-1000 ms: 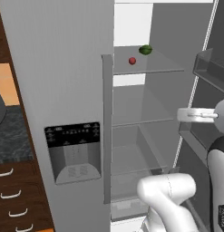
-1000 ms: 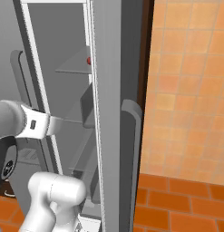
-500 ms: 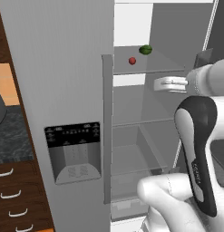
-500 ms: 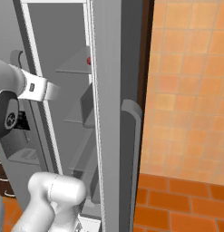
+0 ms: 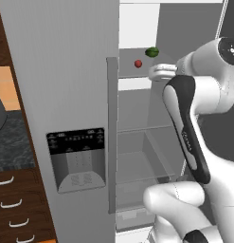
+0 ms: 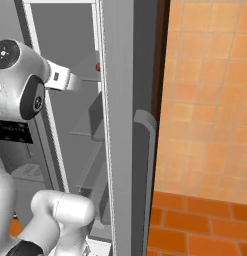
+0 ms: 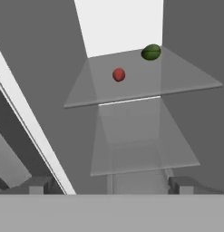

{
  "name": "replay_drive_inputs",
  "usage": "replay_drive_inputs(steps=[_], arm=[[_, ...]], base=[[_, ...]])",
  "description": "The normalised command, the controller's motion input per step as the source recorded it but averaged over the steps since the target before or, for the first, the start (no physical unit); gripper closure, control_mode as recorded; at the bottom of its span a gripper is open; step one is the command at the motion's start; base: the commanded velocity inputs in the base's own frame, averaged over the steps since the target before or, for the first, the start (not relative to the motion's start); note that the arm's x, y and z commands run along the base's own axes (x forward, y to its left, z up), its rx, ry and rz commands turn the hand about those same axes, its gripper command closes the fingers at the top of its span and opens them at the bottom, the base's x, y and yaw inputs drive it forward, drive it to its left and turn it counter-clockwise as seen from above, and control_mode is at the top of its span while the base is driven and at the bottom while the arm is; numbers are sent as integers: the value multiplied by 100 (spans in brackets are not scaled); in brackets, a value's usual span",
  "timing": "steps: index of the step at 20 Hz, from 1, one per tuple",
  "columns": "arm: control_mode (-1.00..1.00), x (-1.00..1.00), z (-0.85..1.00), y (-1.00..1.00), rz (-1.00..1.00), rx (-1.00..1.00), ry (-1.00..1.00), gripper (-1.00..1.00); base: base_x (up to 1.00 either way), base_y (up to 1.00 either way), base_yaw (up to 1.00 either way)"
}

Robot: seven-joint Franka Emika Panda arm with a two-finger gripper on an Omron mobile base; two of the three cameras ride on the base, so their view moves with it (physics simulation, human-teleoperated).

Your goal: Take the strawberry from the fridge and place it on top of the pancake, located on the dining counter.

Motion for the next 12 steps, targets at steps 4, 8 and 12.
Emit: replay_drive_inputs(steps=[4,8,12], arm=[[-100,67,0,-7,0,0,0,-100],[-100,53,14,-9,0,-3,0,-100],[-100,55,3,0,0,-8,0,-100]], base=[[0,0,0],[0,0,0],[0,0,0]])
